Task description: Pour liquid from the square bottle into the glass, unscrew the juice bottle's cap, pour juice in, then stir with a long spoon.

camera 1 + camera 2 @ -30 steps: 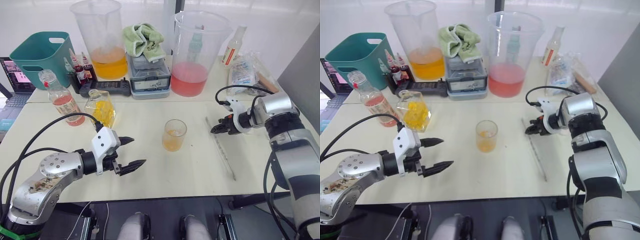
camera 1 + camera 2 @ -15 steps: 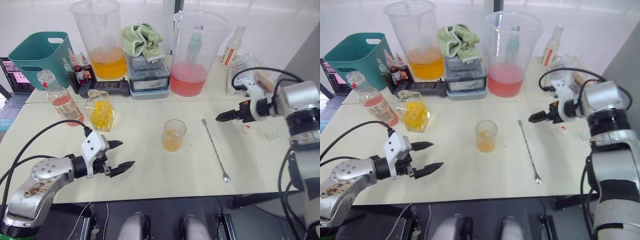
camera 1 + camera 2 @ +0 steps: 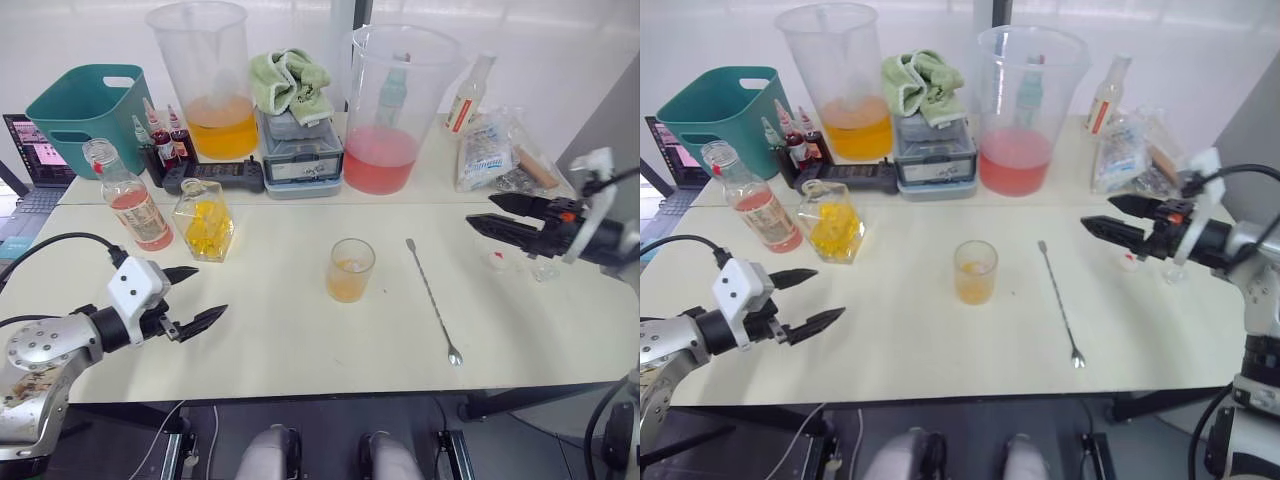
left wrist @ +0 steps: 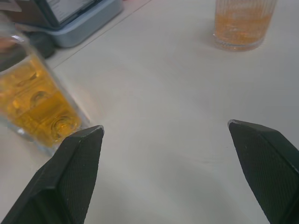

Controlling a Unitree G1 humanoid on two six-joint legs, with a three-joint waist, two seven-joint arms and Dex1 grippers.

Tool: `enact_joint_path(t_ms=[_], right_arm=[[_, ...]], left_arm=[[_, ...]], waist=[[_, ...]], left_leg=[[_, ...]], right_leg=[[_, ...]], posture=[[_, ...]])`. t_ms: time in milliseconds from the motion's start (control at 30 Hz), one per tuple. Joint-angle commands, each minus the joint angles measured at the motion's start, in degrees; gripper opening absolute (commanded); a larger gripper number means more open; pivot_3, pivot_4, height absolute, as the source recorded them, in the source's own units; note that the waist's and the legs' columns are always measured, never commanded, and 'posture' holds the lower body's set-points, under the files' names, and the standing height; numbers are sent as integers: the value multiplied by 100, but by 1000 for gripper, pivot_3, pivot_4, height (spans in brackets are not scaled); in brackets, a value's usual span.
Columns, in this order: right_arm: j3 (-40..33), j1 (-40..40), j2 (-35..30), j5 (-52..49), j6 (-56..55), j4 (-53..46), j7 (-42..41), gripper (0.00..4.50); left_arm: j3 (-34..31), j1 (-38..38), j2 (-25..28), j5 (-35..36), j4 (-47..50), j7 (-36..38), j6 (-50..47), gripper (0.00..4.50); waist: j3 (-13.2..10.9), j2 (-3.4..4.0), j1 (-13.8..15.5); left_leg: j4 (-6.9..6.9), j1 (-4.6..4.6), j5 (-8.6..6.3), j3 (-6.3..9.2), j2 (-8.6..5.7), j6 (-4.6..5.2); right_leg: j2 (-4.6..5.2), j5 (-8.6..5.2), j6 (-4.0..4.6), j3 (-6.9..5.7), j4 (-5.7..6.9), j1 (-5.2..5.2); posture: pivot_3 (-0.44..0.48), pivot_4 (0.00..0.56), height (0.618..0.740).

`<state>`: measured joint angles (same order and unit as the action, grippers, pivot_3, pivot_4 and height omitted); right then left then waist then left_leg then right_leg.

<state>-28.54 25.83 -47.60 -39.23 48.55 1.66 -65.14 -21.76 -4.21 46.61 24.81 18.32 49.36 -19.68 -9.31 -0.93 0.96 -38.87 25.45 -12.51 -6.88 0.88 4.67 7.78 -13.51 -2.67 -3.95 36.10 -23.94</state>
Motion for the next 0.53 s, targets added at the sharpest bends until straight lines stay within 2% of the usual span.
enact_joint_path(t_ms=[33, 100, 300, 533], right_arm=[[-742, -717, 306, -298, -758, -409, -152, 4490], [-811, -912, 403, -248, -1167, -441, -120, 4490], [-734, -1419, 483, 50, -2094, 410, -279, 4490], [-396, -1441, 275, 475, -2957, 1560, -640, 4490]], left_arm=[[-584, -111, 87, -73, -548, 71, 373, 4500], [-676, -188, 103, -71, -721, 149, 474, 4500], [-1096, -649, -82, -77, -1189, 193, 857, 4500], [-1247, -1052, -393, -55, -1286, 122, 1101, 4500]], waist=[[2, -3, 2], [3, 2, -30], [6, 0, -77], [6, 1, -53]], left_leg=[[2, -1, -1, -1, 0, 1], [3, -7, -2, -3, 1, 3], [2, -22, -4, -23, 6, 4], [1, -23, -6, -25, 3, 7]], right_leg=[[0, 0, 0, 0, -2, 1], [0, 0, 0, 2, -1, 3], [7, -1, 1, 7, -2, 2], [21, -1, 1, 7, -3, 2]], posture=[[0, 150, 739], [0, 150, 739], [0, 150, 739], [0, 150, 739]])
